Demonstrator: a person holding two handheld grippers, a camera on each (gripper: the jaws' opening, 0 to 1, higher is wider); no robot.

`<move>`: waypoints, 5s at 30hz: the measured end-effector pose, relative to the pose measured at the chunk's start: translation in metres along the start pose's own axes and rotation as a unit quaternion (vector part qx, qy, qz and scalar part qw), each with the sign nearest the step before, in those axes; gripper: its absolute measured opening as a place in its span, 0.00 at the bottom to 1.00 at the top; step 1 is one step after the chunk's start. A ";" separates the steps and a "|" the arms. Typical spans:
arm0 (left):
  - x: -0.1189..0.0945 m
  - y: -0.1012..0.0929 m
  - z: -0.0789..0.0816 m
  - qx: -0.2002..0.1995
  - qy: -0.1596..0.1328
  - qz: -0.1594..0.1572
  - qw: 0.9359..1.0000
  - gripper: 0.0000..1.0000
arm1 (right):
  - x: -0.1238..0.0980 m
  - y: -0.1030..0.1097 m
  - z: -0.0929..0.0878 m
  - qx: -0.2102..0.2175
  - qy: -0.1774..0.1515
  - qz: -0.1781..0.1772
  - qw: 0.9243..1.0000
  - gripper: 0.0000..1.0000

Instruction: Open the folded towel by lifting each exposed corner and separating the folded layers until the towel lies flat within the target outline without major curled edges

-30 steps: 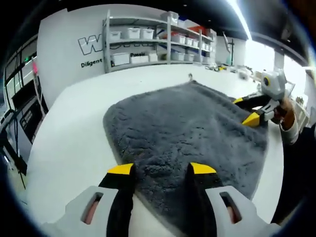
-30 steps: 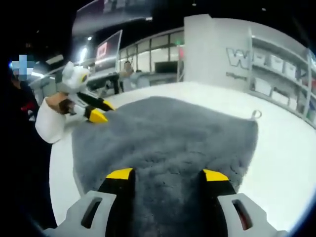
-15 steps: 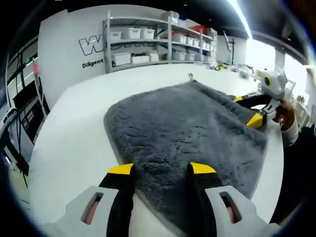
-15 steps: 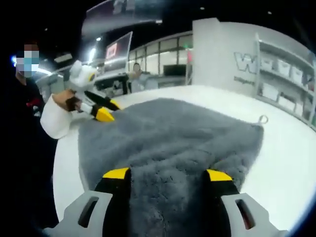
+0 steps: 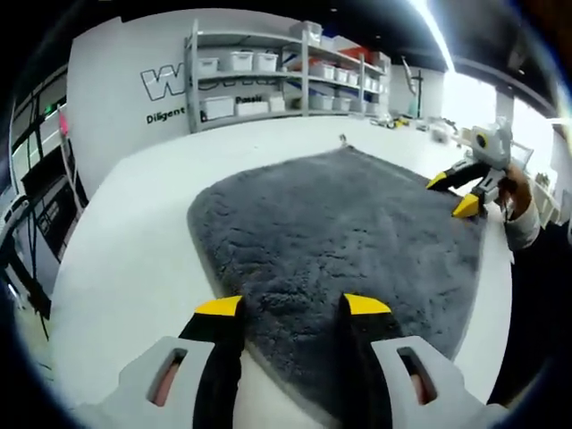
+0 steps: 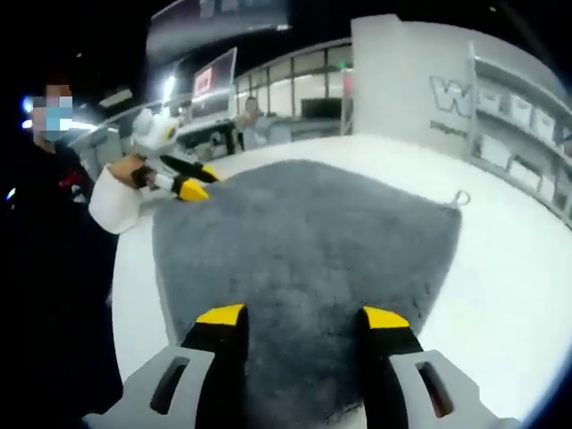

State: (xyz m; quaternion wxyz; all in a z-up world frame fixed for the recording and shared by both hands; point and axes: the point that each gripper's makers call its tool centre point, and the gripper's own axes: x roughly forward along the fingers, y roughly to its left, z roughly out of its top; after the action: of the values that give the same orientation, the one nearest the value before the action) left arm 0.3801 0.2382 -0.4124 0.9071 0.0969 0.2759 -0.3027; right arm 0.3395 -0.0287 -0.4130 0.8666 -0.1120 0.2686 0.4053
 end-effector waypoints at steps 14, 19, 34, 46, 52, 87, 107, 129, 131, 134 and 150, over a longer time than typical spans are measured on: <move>-0.021 0.010 -0.004 -0.007 0.003 0.005 1.000 0.41 | -0.013 0.031 0.025 -0.129 -0.032 0.061 0.989 0.50; -0.030 0.015 -0.004 -0.023 -0.008 0.006 1.000 0.38 | -0.003 0.043 0.040 -0.207 -0.052 0.052 0.976 0.49; -0.027 0.007 -0.008 -0.018 0.005 -0.016 1.000 0.30 | 0.012 0.106 0.041 -0.411 -0.075 0.045 0.907 0.52; -0.024 0.004 -0.010 -0.014 0.011 -0.025 1.000 0.30 | 0.015 0.131 0.056 -0.466 -0.118 0.000 0.877 0.57; -0.024 0.003 -0.011 -0.014 0.012 -0.027 0.999 0.30 | 0.023 0.141 0.057 -0.480 -0.127 0.003 0.868 0.58; -0.024 0.002 -0.013 -0.013 0.015 -0.033 0.999 0.29 | 0.055 0.147 0.079 -0.575 -0.154 -0.088 0.799 0.46; -0.023 0.001 -0.013 -0.013 0.015 -0.033 0.999 0.29 | 0.071 0.149 0.067 -0.598 -0.127 -0.092 0.786 0.19; -0.026 -0.007 -0.005 0.004 -0.008 -0.053 0.999 0.29 | 0.068 0.155 0.062 -0.542 -0.137 -0.057 0.827 0.00; -0.028 -0.012 0.004 0.001 -0.031 -0.066 0.997 0.28 | 0.068 0.154 0.063 -0.522 -0.140 -0.055 0.840 0.00; -0.033 -0.012 0.012 0.008 -0.048 -0.063 0.997 0.29 | 0.066 0.152 0.066 -0.488 -0.147 -0.054 0.859 0.00; -0.047 -0.086 0.031 0.143 -0.090 -0.173 0.970 0.48 | 0.057 0.133 0.080 -0.292 -0.185 -0.002 0.938 0.00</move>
State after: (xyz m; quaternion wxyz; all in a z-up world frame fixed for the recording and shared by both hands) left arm 0.3107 0.1825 -0.3610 0.8385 0.1487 0.1599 -0.4992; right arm 0.2978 0.1267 -0.3752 0.8310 -0.2833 -0.0270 0.4779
